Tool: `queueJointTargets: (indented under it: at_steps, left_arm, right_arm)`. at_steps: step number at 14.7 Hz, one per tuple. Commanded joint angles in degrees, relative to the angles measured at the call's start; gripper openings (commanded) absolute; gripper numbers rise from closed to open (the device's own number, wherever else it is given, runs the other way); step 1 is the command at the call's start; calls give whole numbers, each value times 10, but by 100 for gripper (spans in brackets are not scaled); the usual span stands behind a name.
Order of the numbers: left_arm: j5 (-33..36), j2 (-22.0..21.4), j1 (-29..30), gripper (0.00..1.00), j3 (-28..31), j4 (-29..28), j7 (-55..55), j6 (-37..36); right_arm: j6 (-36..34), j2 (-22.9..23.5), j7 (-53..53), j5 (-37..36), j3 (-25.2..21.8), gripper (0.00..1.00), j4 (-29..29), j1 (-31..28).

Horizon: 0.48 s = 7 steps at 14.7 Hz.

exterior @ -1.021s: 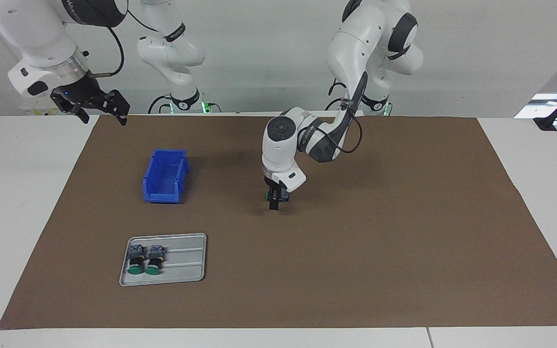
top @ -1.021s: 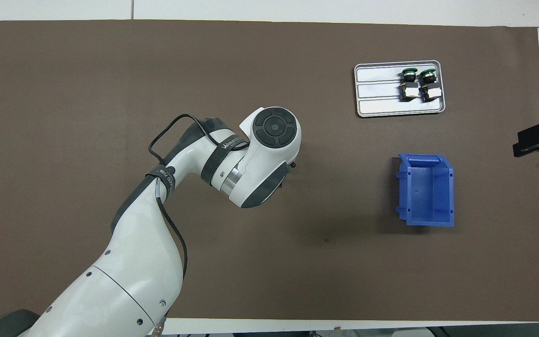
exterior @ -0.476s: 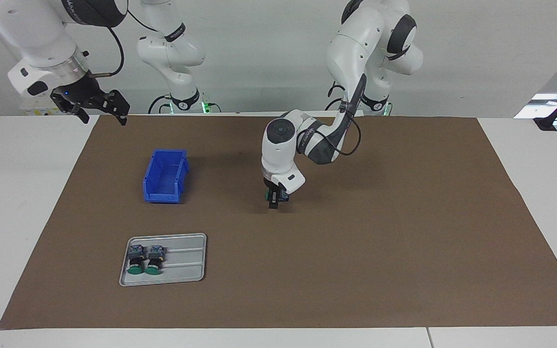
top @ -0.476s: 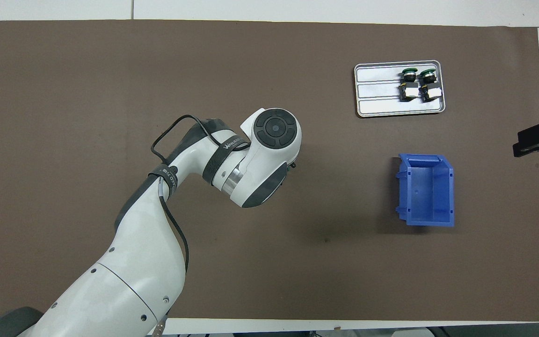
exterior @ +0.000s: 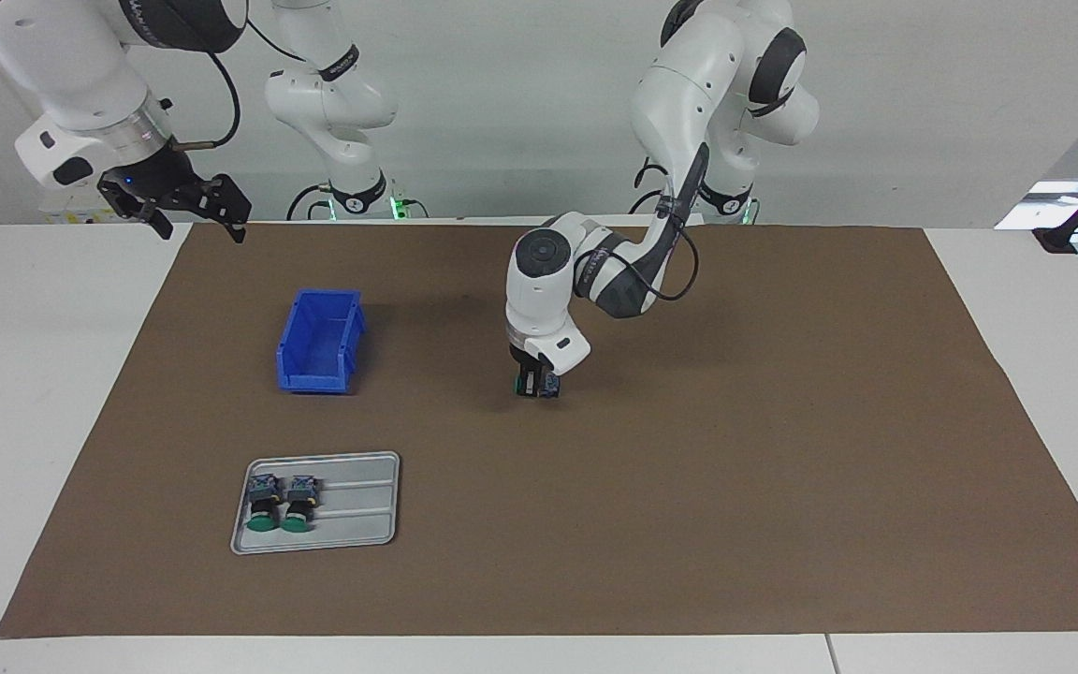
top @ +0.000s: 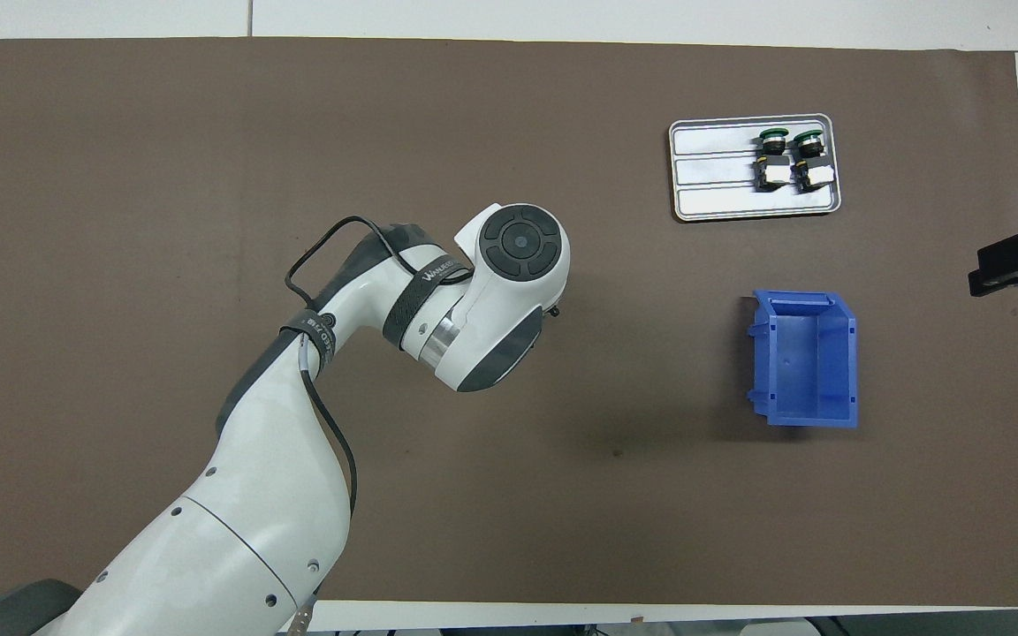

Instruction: Place and press button with both arms

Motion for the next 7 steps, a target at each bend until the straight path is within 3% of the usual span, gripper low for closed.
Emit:
queueJointTargets:
  at_steps: [1, 5, 7]
  left_arm:
    - [6, -27, 3, 12, 4, 2, -4, 0]
    - [-1, -59, 39, 12, 3, -23, 12, -4]
    - [-50, -95, 69, 12, 2, -61, 46, 16]
  right_arm:
    - [5, -14, -10, -4, 3, 100, -16, -4]
    - [5, -14, -10, -4, 3, 100, -16, -4]
    - [5, -14, -10, -4, 3, 100, -16, -4]
